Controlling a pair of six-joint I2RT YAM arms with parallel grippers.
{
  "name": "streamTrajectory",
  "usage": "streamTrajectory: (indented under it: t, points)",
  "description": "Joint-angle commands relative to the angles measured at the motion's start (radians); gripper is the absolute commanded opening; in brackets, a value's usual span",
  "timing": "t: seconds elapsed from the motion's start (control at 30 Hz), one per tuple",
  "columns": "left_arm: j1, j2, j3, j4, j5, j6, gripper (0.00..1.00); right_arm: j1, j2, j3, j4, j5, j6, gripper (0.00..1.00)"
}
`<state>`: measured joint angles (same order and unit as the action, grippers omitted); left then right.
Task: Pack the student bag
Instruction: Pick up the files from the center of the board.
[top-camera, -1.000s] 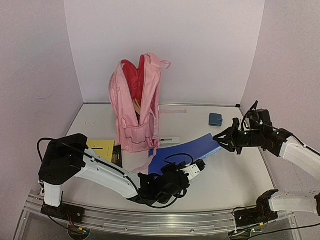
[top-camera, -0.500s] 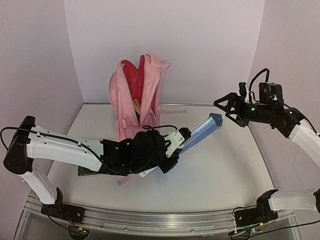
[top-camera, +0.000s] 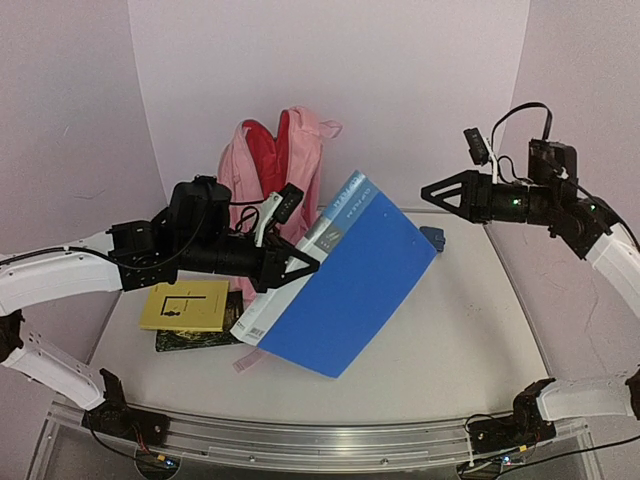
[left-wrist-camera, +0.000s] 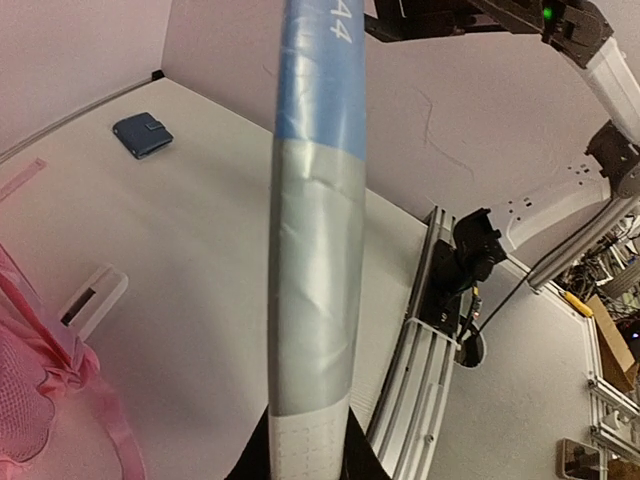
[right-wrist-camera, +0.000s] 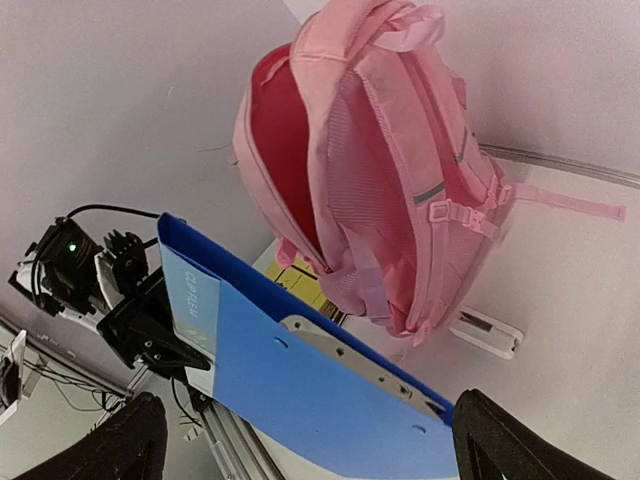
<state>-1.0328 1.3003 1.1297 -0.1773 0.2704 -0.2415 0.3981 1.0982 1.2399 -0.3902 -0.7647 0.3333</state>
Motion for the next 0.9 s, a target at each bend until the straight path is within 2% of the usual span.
streamTrajectory:
  t: [0.0, 0.17, 0.37, 0.6, 0.87]
  points:
    - [0.047, -0.075, 0.008, -0.006, 0.262, -0.06, 0.11, 0.01, 0.067, 0.066, -0.088, -0.144, -0.113, 0.98]
    - [0.07, -0.062, 0.033, -0.023, 0.348, -0.074, 0.1, 0.073, 0.144, 0.112, -0.239, -0.148, -0.208, 0.98]
    - [0.073, -0.029, 0.065, -0.015, 0.401, -0.071, 0.09, 0.122, 0.138, 0.105, -0.255, -0.232, -0.219, 0.94]
    - [0.093, -0.015, 0.065, 0.045, 0.443, -0.098, 0.08, 0.144, 0.113, 0.077, -0.249, -0.341, -0.224, 0.65]
    - [0.119, 0.02, 0.084, 0.171, 0.499, -0.151, 0.08, 0.154, 0.08, 0.031, -0.245, -0.355, -0.215, 0.41]
